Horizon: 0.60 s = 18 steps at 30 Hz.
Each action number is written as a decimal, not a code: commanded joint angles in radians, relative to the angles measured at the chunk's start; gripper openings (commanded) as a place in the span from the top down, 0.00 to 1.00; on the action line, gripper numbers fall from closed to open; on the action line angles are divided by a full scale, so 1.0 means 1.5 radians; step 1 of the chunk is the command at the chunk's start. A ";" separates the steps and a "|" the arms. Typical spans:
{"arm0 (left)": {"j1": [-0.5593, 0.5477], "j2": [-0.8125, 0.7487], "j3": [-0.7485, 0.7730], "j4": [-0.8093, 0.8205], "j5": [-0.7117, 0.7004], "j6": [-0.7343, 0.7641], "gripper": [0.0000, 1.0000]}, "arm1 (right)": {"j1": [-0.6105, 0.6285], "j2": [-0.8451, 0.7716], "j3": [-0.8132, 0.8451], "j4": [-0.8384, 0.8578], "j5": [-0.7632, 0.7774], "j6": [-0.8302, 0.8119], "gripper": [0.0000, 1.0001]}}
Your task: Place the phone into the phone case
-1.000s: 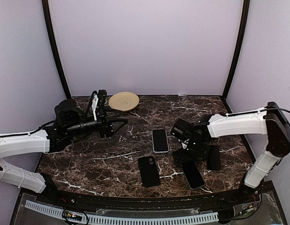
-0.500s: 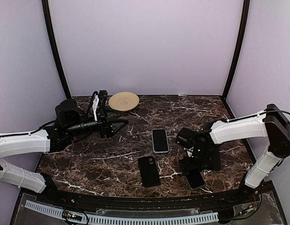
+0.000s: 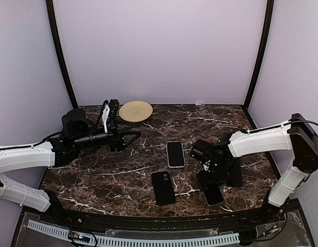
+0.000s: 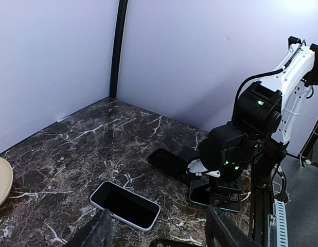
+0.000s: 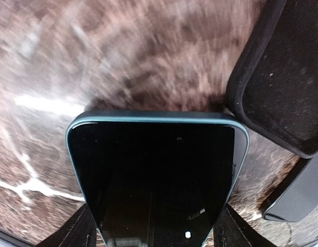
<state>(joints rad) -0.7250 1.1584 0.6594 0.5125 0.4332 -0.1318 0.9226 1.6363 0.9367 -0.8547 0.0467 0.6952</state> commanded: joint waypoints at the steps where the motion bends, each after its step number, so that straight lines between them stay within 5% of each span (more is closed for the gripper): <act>1: -0.003 0.004 0.046 -0.049 -0.076 0.019 0.36 | 0.036 -0.015 0.075 0.008 0.108 0.031 0.66; 11: -0.003 0.023 0.094 -0.175 -0.320 0.021 0.35 | 0.216 0.044 0.242 0.156 0.335 0.124 0.97; 18: -0.003 0.019 0.095 -0.182 -0.335 0.015 0.31 | 0.270 0.133 0.310 0.177 0.351 0.131 1.00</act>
<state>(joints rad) -0.7250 1.1969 0.7731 0.2619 -0.0204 -0.1116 1.2995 1.7920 1.3602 -0.6193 0.4969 0.8593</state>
